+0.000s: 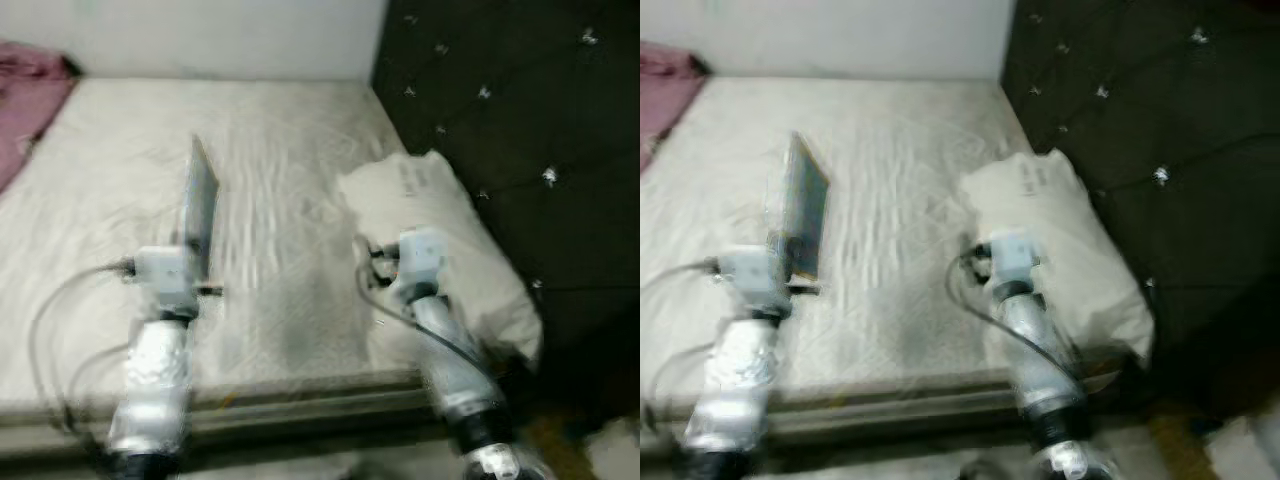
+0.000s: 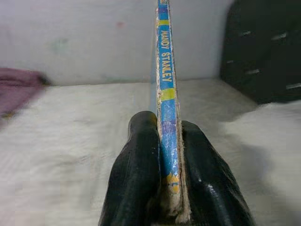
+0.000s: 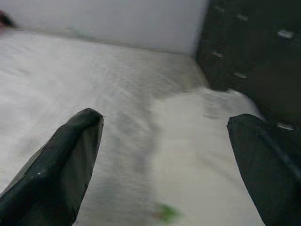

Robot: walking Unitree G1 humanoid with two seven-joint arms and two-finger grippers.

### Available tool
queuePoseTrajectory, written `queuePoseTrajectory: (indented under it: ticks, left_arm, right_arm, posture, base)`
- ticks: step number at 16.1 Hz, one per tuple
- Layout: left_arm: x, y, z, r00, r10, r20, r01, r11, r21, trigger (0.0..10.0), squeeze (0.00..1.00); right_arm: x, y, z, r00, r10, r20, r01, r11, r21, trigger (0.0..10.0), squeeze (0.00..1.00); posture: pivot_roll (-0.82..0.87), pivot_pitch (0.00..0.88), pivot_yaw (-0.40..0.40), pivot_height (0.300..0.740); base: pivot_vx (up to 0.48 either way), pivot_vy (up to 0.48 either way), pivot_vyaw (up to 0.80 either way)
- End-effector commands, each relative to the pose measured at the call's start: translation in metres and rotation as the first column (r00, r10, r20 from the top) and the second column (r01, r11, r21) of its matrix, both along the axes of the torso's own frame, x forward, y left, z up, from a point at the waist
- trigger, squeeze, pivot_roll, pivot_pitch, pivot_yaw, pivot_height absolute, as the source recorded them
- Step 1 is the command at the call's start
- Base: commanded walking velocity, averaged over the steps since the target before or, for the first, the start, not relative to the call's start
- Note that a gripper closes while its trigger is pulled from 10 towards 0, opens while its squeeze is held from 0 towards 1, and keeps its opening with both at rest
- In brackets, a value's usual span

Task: Clean up the room

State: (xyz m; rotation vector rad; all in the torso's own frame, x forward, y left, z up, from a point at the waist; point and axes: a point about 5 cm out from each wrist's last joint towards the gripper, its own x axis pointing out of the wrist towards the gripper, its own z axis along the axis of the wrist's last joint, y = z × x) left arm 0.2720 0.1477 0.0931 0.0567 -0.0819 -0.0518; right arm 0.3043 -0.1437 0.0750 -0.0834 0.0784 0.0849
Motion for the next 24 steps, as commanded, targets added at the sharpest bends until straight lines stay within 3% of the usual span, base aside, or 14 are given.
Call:
queuePoseTrajectory:
  ticks: [1, 4, 8, 14, 20, 21, 22, 23, 24]
  left_arm:
    - [0.0031, 0.012, 0.0143, 0.998, 0.019, 0.066, -0.021, 0.999, 0.03, 10.0, 0.0]
    - [0.0068, 0.0113, 0.0105, 0.997, 0.061, 0.038, -0.063, 0.997, 0.037, 10.0, 0.0]
    - [0.0069, 0.0083, 0.0116, 0.998, 0.04, 0.045, -0.041, 0.999, 0.026, 10.0, 0.0]
    - [0.0072, 0.0095, 0.0115, 0.997, 0.06, 0.039, -0.06, 0.998, 0.004, 10.0, 0.0]
    - [0.0079, 0.0086, 0.0116, 0.998, 0.046, 0.037, -0.045, 0.999, -0.019, 10.0, 0.0]
    - [0.0082, 0.0083, 0.0118, 0.998, 0.044, 0.036, -0.044, 0.999, -0.017, 10.0, 0.0]
    - [0.0098, 0.0067, 0.0144, 0.996, 0.087, 0.02, -0.088, 0.995, 0.038, 10.0, 0.0]
    - [0.01, 0.0067, 0.0144, 0.996, 0.084, 0.002, -0.084, 0.996, 0.022, 10.0, 0.0]
    - [0.0073, 0.0039, 0.0199, 0.999, -0.037, 0.039, 0.038, 0.999, -0.015, 10.0, 0.0]
  right_arm:
    - [0.0062, 0.0167, 0.0127, 0.998, 0.039, 0.047, -0.041, 0.999, 0.031, 10.0, 0.0]
    - [0.0067, 0.0171, 0.0124, 0.998, 0.039, 0.044, -0.04, 0.999, 0.036, 10.0, 0.0]
    - [0.0068, 0.0175, 0.013, 0.998, 0.045, 0.049, -0.046, 0.999, 0.022, 10.0, 0.0]
    - [0.0062, 0.0205, 0.0129, 0.996, 0.066, 0.052, -0.066, 0.998, 0.006, 10.0, 0.0]
    - [0.0064, 0.0189, 0.012, 0.998, 0.052, 0.043, -0.053, 0.998, 0.02, 10.0, 0.0]
    - [0.0065, 0.0189, 0.0121, 0.998, 0.051, 0.043, -0.052, 0.998, 0.021, 10.0, 0.0]
    - [0.007, 0.0189, 0.0124, 0.998, 0.05, 0.042, -0.051, 0.998, 0.03, 10.0, 0.0]
    - [0.0071, 0.0188, 0.0123, 0.998, 0.048, 0.041, -0.05, 0.998, 0.031, 10.0, 0.0]
    - [0.007, 0.0188, 0.0126, 0.998, 0.047, 0.044, -0.049, 0.998, 0.033, 10.0, 0.0]
  posture:
    - [0.07, 0.0, -0.039, 0.74]
    - [0.07, 0.0, -0.039, 0.74]
    - [0.07, 0.0, -0.038, 0.74]
    - [0.07, 0.0, -0.04, 0.74]
    - [0.07, 0.0, -0.039, 0.74]
    - [0.07, 0.0, -0.039, 0.74]
    - [0.07, 0.0, -0.04, 0.74]
    - [0.08, 0.0, -0.04, 0.74]
    - [0.08, 0.0, -0.039, 0.74]
  base:
    - [0.48, 0.0, 0.0]
    - [0.106, 0.0, 0.0]
    - [0.0, 0.0, 0.0]
    - [0.0, 0.0, 0.8]
    - [0.0, 0.0, 0.0]
    - [0.0, 0.0, 0.0]
    - [0.0, 0.0, 0.0]
    - [0.0, 0.0, 0.0]
    - [0.0, 0.0, 0.0]
